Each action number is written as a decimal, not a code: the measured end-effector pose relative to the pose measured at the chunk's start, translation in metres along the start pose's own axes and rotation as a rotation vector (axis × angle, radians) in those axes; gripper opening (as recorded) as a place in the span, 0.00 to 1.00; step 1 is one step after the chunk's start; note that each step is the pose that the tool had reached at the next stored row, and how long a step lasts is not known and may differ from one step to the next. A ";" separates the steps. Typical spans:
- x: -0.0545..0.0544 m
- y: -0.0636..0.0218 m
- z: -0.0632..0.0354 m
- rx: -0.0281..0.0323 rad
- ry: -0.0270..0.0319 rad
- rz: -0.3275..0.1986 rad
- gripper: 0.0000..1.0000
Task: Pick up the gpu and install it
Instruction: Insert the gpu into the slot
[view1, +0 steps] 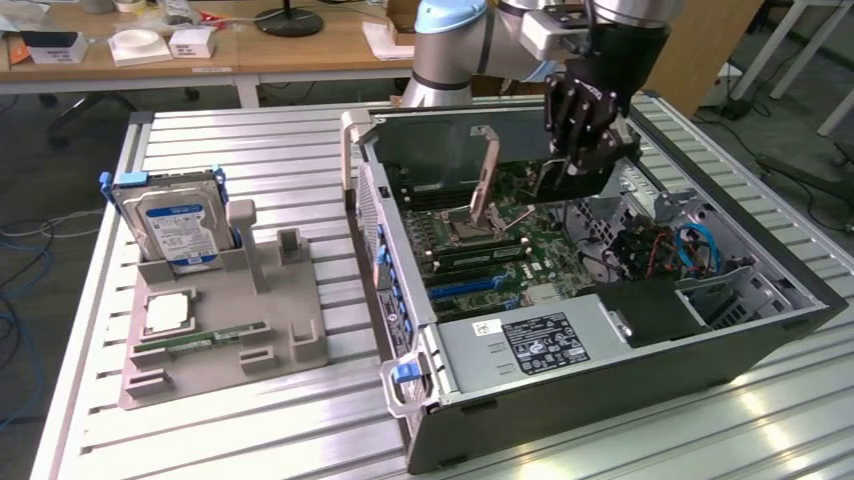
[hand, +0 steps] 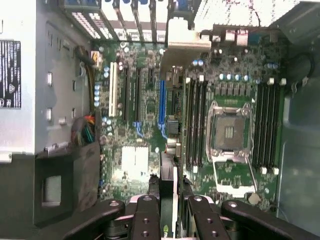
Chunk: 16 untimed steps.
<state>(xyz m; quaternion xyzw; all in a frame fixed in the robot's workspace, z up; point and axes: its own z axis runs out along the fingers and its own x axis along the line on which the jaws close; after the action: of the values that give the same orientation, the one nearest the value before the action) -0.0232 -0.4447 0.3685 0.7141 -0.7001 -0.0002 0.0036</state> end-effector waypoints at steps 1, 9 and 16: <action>0.000 0.0037 0.0006 0.0000 0.0001 0.000 0.27; 0.000 0.0217 0.0110 0.0000 0.0002 0.000 0.27; -0.001 0.0268 0.0227 -0.0003 0.0001 0.000 0.27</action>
<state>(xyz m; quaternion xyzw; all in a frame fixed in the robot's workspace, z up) -0.0501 -0.4447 0.3460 0.7141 -0.7001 -0.0003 0.0037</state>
